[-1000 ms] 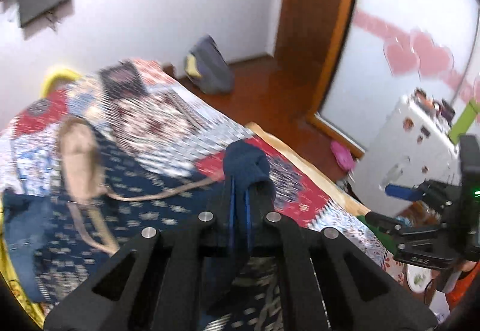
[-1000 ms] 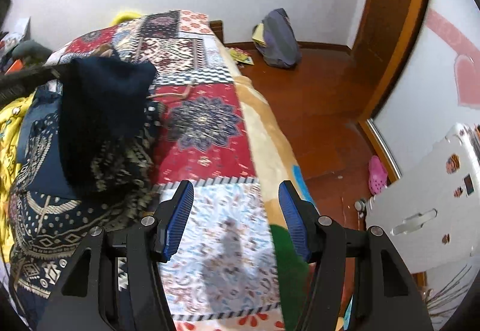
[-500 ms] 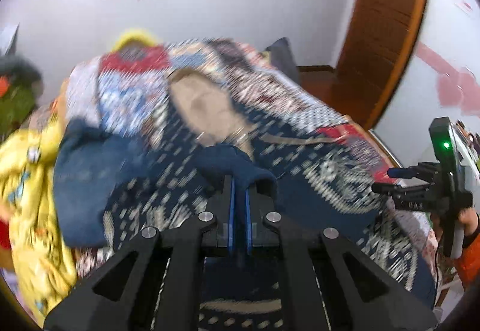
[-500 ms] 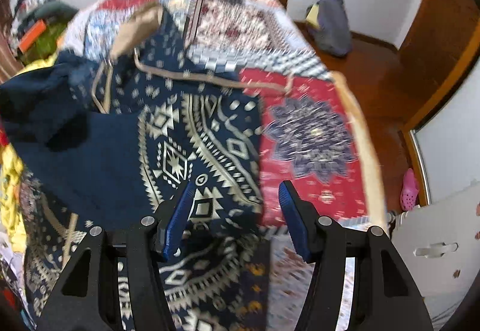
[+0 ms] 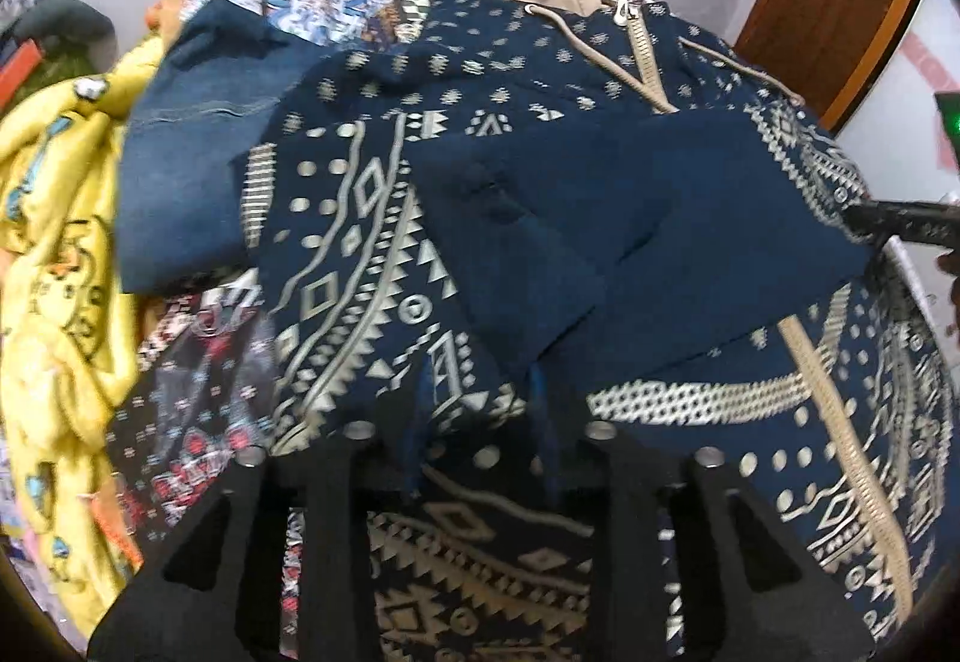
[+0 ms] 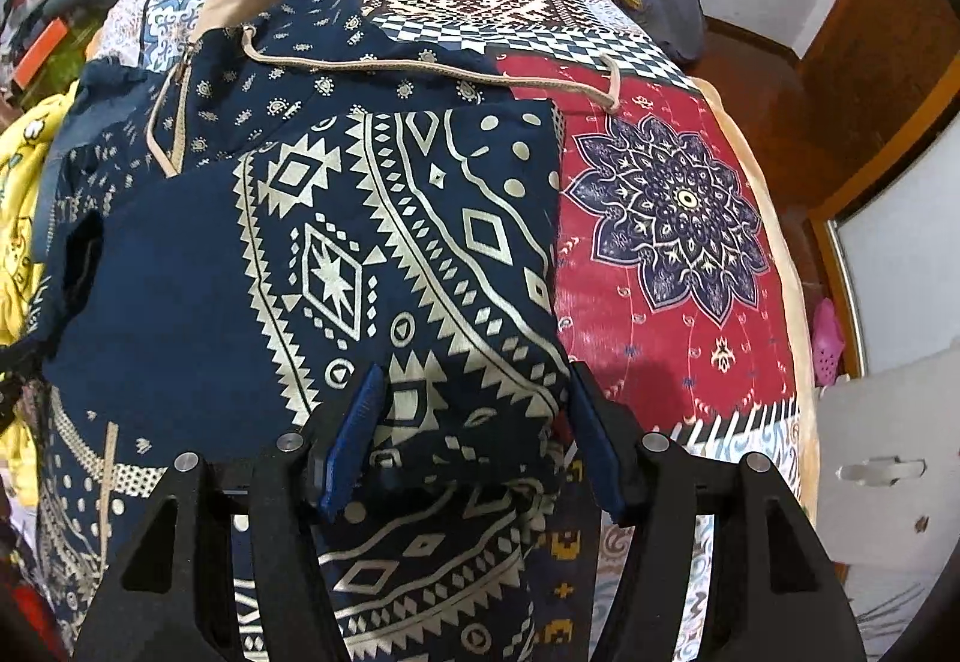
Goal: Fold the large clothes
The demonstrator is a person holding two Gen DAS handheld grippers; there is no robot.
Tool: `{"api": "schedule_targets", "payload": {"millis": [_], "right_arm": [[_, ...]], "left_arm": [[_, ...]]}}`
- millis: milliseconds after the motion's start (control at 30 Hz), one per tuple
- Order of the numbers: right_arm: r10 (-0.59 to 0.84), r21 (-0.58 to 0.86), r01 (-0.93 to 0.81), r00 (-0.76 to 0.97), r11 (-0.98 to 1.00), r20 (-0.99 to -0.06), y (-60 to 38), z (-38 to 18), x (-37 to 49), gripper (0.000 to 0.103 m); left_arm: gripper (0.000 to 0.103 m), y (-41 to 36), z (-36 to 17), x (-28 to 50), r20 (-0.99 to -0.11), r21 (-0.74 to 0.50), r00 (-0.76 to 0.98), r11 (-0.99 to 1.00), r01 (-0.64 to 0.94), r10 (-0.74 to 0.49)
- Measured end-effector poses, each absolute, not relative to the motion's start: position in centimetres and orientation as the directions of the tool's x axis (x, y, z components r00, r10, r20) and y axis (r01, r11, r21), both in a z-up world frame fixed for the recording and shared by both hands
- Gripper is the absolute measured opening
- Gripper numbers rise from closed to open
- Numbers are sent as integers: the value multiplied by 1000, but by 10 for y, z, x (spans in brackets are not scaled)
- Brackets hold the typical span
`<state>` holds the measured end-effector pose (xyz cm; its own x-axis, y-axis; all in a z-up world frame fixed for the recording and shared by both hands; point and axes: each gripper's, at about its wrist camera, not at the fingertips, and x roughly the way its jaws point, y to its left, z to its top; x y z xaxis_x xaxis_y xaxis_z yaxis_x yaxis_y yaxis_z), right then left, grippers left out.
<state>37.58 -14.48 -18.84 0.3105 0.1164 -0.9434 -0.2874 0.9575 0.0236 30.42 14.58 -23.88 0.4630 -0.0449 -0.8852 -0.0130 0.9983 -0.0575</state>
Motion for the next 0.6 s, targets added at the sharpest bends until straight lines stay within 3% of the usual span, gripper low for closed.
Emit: {"api": "schedule_targets", "payload": {"millis": [167, 267, 400, 500, 600], "right_arm": [[110, -10, -321, 354, 947, -929, -137, -174, 364, 58], [126, -13, -346, 375, 938, -918, -133, -165, 357, 58], [161, 6, -379, 380, 926, -911, -128, -156, 348, 58], [168, 4, -394, 381, 919, -909, -124, -156, 347, 58], [165, -2, -402, 380, 916, -910, -124, -158, 347, 58]], "left_arm": [[36, 131, -216, 299, -871, -8, 490, 999, 35, -25], [52, 110, -205, 302, -848, 45, 530, 996, 75, -2], [57, 83, -214, 323, -844, 105, 535, 985, 136, 16], [58, 78, -233, 343, -852, 165, 515, 981, 101, 90], [62, 88, -237, 348, -839, 124, 539, 991, 50, 77]]}}
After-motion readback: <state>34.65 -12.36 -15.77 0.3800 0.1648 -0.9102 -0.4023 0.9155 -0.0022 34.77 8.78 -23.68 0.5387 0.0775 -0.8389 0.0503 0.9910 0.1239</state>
